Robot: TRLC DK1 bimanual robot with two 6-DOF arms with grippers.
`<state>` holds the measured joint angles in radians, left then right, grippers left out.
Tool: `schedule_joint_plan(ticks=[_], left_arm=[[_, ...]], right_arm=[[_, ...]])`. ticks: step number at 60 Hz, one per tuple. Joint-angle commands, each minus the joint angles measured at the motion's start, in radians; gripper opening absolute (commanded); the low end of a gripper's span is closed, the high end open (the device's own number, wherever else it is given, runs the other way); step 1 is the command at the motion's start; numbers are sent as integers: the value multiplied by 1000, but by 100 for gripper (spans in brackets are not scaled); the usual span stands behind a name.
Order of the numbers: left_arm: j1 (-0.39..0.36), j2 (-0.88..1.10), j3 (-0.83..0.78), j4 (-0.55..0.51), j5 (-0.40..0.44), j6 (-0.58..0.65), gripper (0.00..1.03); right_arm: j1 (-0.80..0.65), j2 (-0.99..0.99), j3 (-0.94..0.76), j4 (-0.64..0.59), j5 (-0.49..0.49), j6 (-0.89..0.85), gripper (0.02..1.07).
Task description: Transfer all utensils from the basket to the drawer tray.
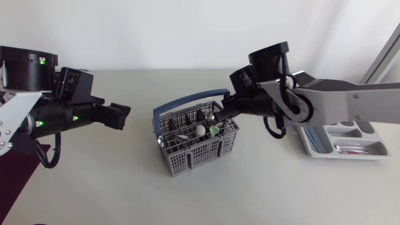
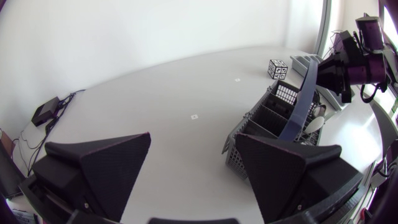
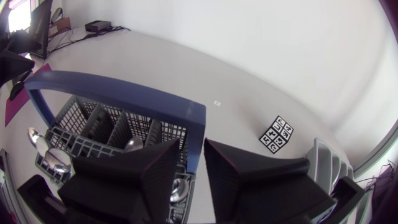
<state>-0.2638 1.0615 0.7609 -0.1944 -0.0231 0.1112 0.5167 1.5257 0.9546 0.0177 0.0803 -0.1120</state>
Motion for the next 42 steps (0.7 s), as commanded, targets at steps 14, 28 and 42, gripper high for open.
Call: schedule_joint_plan(ticks=[14,28,42], left_arm=[[-80,-112,-81,-31,2,77,94],[-161,-35,-107,-86,-1,94,82],[-160,78,-109,-54,-1,94,48]], right_arm=[[17,-322,-169,-59,9,20,81],[-141,-423,-280,-107,-88,-14,62],[-224,-338,-326,-32,-162,-58,20]])
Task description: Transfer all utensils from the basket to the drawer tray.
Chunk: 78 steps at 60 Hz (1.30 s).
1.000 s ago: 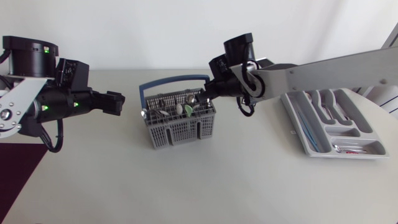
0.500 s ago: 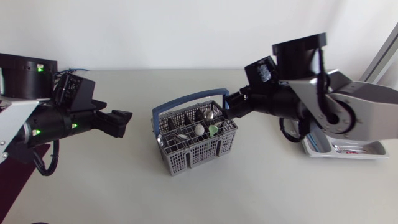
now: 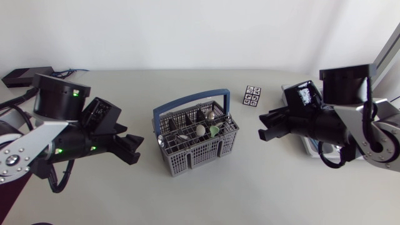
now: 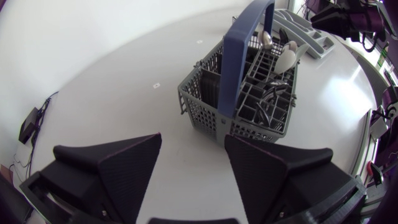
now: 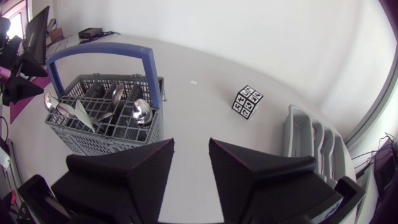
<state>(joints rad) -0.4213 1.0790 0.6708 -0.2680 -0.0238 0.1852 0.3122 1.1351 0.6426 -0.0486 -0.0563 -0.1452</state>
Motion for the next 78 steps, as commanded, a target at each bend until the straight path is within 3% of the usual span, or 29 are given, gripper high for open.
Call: schedule_joint_plan(ticks=[1,8,11,20,27,44,63,78], left_arm=[[-2,73,-17,27,-1,19,45],[19,142,3,67,4,10,27],[23,174,16,81,5,2,25],[32,260,53,101,25,-15,25],[35,297,65,176,59,-33,25],[95,414,138,245,157,-41,25],[196,522,260,220,312,-39,25],[242,492,242,207,314,-29,25]], right_arm=[[-21,66,-12,41,-30,-24,20],[-25,189,26,79,-62,-19,18],[-24,242,43,102,-70,-17,18],[2,384,112,145,-106,-2,18],[31,411,147,145,-123,1,18],[110,302,66,107,-152,2,18],[211,226,42,19,-149,41,18],[140,129,6,16,-77,30,18]])
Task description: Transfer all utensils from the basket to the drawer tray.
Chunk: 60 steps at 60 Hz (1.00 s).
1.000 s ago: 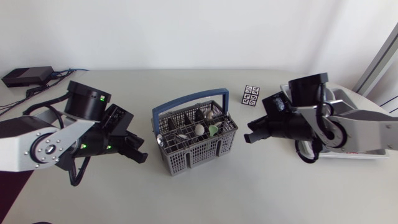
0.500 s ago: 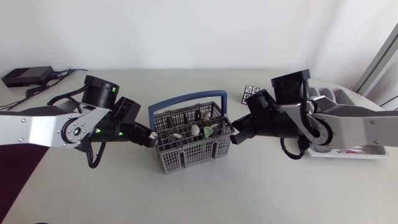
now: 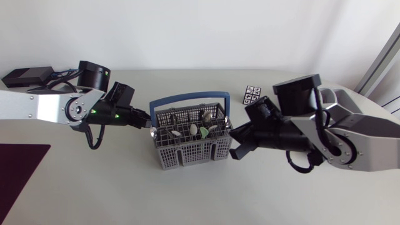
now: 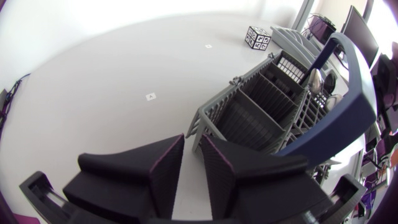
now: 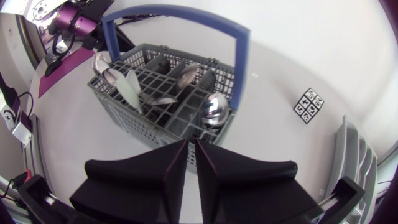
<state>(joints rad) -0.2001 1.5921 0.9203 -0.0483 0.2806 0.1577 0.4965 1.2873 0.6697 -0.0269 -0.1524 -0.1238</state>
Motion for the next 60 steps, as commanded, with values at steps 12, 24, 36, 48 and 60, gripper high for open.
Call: schedule_joint_plan(ticks=[12,24,36,48,60], left_arm=[[24,-66,-69,-16,9,5,25],[5,-27,-43,-13,9,5,25],[-13,35,31,-15,20,0,25],[-19,85,80,-16,43,-4,25],[-42,109,106,-36,71,-9,25]], right_arm=[[-139,99,13,45,30,-13,18],[-111,216,68,82,20,-2,18],[-15,185,60,56,20,15,18],[50,152,51,33,27,39,18],[53,95,19,16,51,39,18]])
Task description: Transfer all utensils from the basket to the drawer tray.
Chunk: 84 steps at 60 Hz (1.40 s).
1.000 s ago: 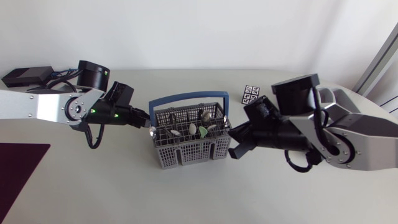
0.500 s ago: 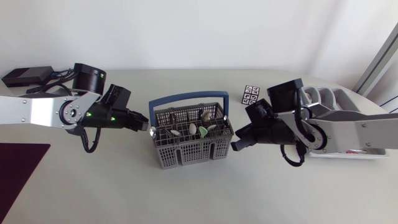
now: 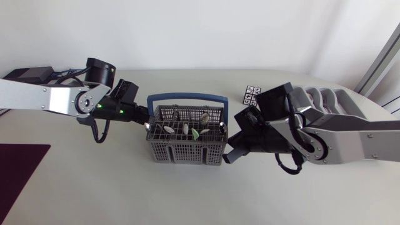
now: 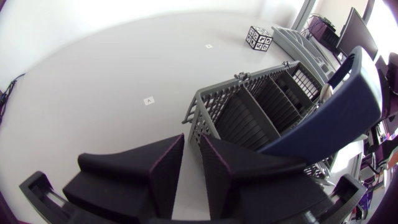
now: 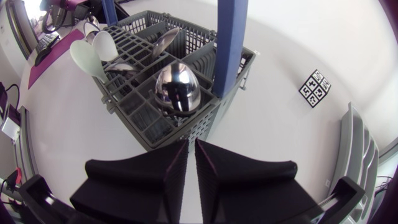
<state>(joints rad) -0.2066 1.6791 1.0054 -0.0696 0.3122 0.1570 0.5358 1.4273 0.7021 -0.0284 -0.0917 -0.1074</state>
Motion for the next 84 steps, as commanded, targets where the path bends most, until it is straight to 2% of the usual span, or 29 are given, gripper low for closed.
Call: schedule_joint_plan(ticks=[1,9,15,18,21,26,29,45,50,72,74,84], left_arm=[[-40,22,21,-16,39,-8,25],[-24,-4,6,-29,39,-2,26],[38,-45,-1,-59,39,6,33],[70,-81,-5,-90,39,24,40],[93,-125,-8,-131,39,39,49],[121,-206,-7,-216,39,56,53],[128,-246,-2,-259,44,58,55],[125,-318,84,-538,209,36,53],[118,-298,108,-573,269,9,44],[47,-167,156,-582,289,1,42],[44,-157,159,-582,289,1,38],[15,-137,156,-576,288,4,35]], right_arm=[[9,-50,-19,18,-8,23,18],[-40,-56,-41,21,-6,3,18],[-60,-77,-53,21,4,-8,19],[-71,-96,-61,18,7,-12,29],[-80,-110,-64,7,7,-20,44],[-100,-131,-70,-18,6,-28,68],[-108,-148,-73,-33,3,-32,73],[-155,-217,-84,-97,-49,-32,77],[-158,-223,-87,-104,-52,-34,77],[-158,-240,-93,-116,-62,-34,77],[-158,-240,-95,-116,-62,-34,77],[-155,-240,-101,-113,-62,-34,77]])
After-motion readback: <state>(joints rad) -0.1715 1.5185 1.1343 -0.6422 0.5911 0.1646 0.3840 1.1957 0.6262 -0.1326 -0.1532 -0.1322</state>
